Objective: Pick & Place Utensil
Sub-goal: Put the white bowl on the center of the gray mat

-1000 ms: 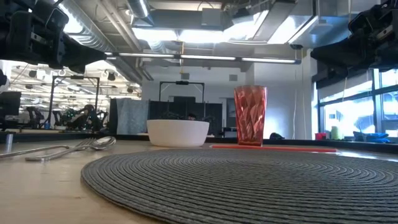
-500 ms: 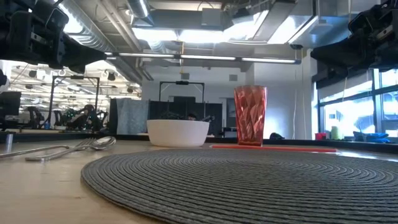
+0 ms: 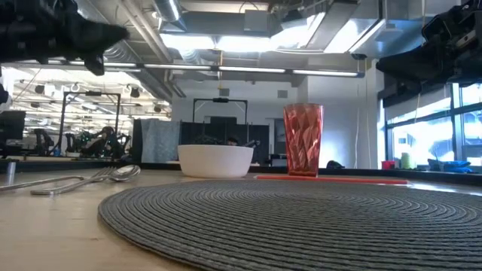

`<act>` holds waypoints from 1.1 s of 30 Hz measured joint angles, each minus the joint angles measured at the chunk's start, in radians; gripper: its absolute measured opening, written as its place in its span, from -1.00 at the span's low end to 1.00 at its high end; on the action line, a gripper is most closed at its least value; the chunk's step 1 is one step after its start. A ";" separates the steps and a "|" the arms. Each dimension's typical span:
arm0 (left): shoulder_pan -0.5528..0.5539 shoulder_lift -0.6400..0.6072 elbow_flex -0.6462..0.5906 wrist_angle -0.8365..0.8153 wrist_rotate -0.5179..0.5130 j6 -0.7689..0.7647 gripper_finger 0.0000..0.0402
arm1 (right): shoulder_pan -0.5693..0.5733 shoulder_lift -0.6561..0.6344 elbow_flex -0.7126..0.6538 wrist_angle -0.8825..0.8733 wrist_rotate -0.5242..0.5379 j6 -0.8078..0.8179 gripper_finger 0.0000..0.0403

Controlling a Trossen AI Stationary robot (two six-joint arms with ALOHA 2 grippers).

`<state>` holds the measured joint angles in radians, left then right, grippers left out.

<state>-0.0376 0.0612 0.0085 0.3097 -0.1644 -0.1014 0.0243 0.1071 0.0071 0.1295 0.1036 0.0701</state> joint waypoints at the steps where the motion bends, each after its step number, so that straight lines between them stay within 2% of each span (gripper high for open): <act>1: 0.000 0.000 0.000 0.031 -0.001 -0.019 -0.97 | 0.000 0.000 0.000 0.000 0.000 0.000 -0.77; 5: 0.000 0.000 0.000 0.086 -0.048 -0.043 -0.97 | 0.000 0.000 0.000 0.000 0.000 0.006 -0.77; 9: 0.002 0.003 0.001 0.082 -0.192 -0.069 -0.99 | 0.000 0.000 0.000 0.000 -0.001 0.062 -0.77; 11: 0.010 0.024 0.018 0.033 -0.275 -0.087 -0.99 | 0.000 0.000 0.000 0.000 -0.001 0.105 -0.77; 12: 0.014 0.036 0.030 -0.016 -0.285 -0.096 -0.99 | 0.000 0.000 0.000 0.000 -0.002 0.122 -0.77; 16: 0.044 0.146 0.099 -0.198 -0.283 -0.131 -0.99 | 0.000 0.000 0.000 0.000 -0.002 0.160 -0.77; 21: 0.096 0.372 0.212 -0.218 -0.281 -0.087 -0.99 | 0.000 0.000 0.000 0.005 -0.001 0.158 -0.77; 24: 0.147 0.545 0.322 -0.268 -0.211 -0.055 -0.99 | 0.000 0.000 0.000 0.005 0.000 0.156 -0.77; 29: 0.269 0.874 0.561 -0.456 -0.032 -0.018 -0.98 | 0.000 0.000 0.000 0.016 0.000 0.138 -0.77; 33: 0.332 1.091 0.711 -0.475 0.047 0.080 -0.95 | 0.000 0.000 0.000 0.021 0.001 0.128 -0.77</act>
<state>0.2944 1.1517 0.7195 -0.1650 -0.1172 -0.0218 0.0246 0.1070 0.0071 0.1503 0.1041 0.1978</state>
